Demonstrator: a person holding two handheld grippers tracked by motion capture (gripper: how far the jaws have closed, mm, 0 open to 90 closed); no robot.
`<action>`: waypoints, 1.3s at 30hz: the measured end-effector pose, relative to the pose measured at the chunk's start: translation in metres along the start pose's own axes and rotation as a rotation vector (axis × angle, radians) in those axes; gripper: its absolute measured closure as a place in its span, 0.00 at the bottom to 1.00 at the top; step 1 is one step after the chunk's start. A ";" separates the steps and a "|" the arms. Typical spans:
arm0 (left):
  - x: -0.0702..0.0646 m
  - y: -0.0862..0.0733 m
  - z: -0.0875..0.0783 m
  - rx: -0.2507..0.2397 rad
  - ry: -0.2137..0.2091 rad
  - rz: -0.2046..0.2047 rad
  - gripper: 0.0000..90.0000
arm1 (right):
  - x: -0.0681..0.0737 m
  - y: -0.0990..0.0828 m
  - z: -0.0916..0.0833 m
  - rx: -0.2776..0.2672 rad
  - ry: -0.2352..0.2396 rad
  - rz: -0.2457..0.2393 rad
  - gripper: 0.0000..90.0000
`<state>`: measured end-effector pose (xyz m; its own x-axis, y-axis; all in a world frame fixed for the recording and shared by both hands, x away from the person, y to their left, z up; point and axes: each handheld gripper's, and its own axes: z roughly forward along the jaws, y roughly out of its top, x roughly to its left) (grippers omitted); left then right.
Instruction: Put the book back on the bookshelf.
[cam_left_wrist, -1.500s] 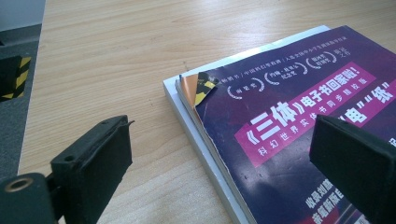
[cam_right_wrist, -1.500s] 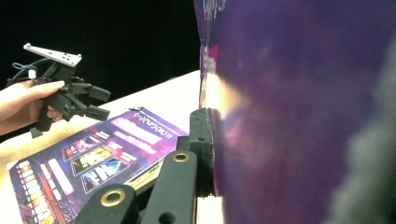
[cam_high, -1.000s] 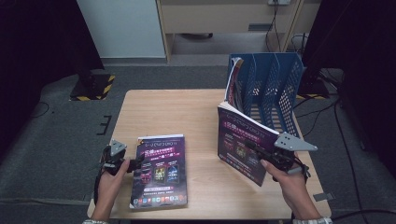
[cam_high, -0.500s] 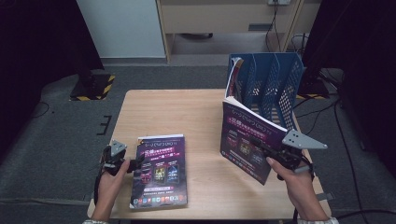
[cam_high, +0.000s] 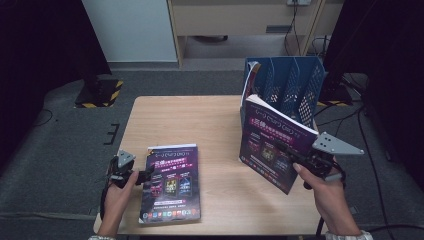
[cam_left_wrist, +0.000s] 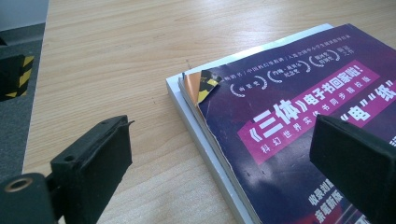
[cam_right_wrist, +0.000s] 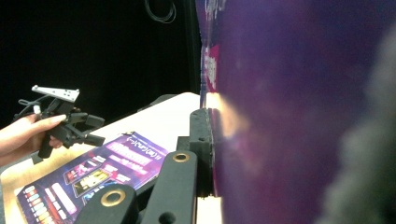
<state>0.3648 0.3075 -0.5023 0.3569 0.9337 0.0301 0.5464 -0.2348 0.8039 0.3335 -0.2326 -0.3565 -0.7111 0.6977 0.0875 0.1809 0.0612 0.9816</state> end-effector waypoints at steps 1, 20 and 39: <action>0.000 0.000 0.000 -0.003 -0.001 -0.001 0.06 | -0.001 0.002 -0.001 -0.003 -0.004 -0.001 0.92; 0.000 0.000 -0.001 -0.006 -0.002 0.000 0.06 | -0.027 0.035 -0.022 -0.028 -0.105 -0.003 0.92; 0.003 0.000 0.000 -0.012 -0.004 -0.016 0.06 | -0.058 0.054 -0.004 -0.010 -0.272 0.009 0.92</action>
<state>0.3658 0.3102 -0.5024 0.3509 0.9363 0.0145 0.5428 -0.2160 0.8116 0.3817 -0.2729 -0.3078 -0.5008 0.8642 0.0486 0.1783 0.0481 0.9828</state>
